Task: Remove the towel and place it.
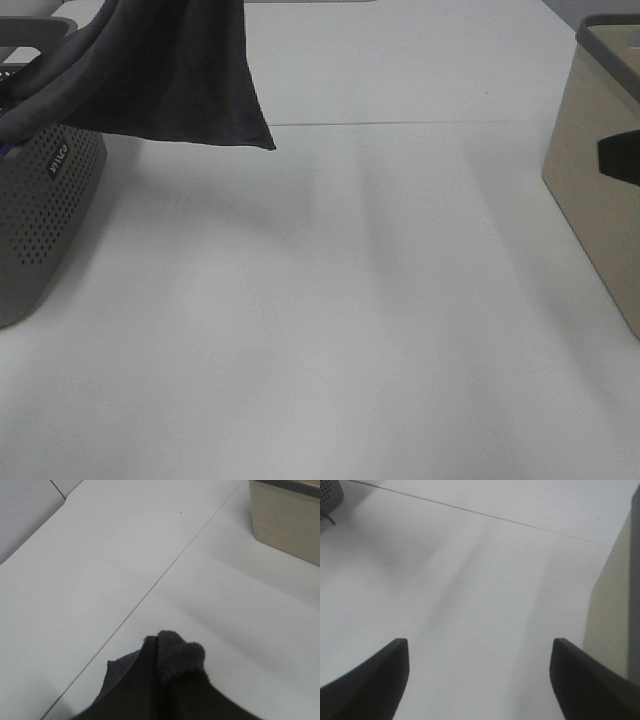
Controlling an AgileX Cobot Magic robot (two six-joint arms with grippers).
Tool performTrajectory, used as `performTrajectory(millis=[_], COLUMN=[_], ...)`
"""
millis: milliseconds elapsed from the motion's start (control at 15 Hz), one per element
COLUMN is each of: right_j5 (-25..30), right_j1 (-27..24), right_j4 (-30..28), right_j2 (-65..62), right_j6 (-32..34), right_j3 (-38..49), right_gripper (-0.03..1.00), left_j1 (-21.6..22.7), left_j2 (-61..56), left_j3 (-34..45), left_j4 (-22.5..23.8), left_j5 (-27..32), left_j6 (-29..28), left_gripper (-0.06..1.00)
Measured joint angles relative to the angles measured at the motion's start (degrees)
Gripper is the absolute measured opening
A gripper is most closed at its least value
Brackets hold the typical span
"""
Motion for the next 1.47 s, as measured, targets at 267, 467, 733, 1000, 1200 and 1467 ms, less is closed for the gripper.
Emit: performTrajectory(millis=[267, 467, 733, 1000, 1200, 1467], right_j5=[-0.23, -3.27, -14.67, -15.41, -14.15, -12.38], right_j1=[0.34, 9.57, 23.72, 26.47, 26.47, 26.53], right_j4=[22.69, 42.97, 55.63, 56.26, 56.26, 56.26], right_j2=[11.86, 18.45, 27.33, 33.52, 36.1, 38.16], right_j6=[-26.07, -48.41, -60.45, -60.85, -60.85, -60.85], right_j3=[-2.64, -2.69, -6.25, -12.09, -12.49, -12.49], right_gripper=[0.76, 0.76, 0.76, 0.76, 0.76, 0.56], left_j1=[-2.46, -3.15, -3.15, -3.15, -3.15, -3.15], left_j2=[1.72, 2.75, 2.75, 2.75, 2.75, 2.75], left_j3=[-0.06, -0.06, -0.06, -0.06, -0.06, -0.06], left_j4=[-1.15, -1.78, -2.18, -3.55, -4.3, -4.47], left_j5=[-3.61, -6.25, -7.33, -7.33, -7.73, -10.31], left_j6=[-0.23, -0.23, -0.23, -0.23, -0.23, -0.74], left_gripper=[0.0, 0.0, 0.0, 0.0, 0.0, 0.0])
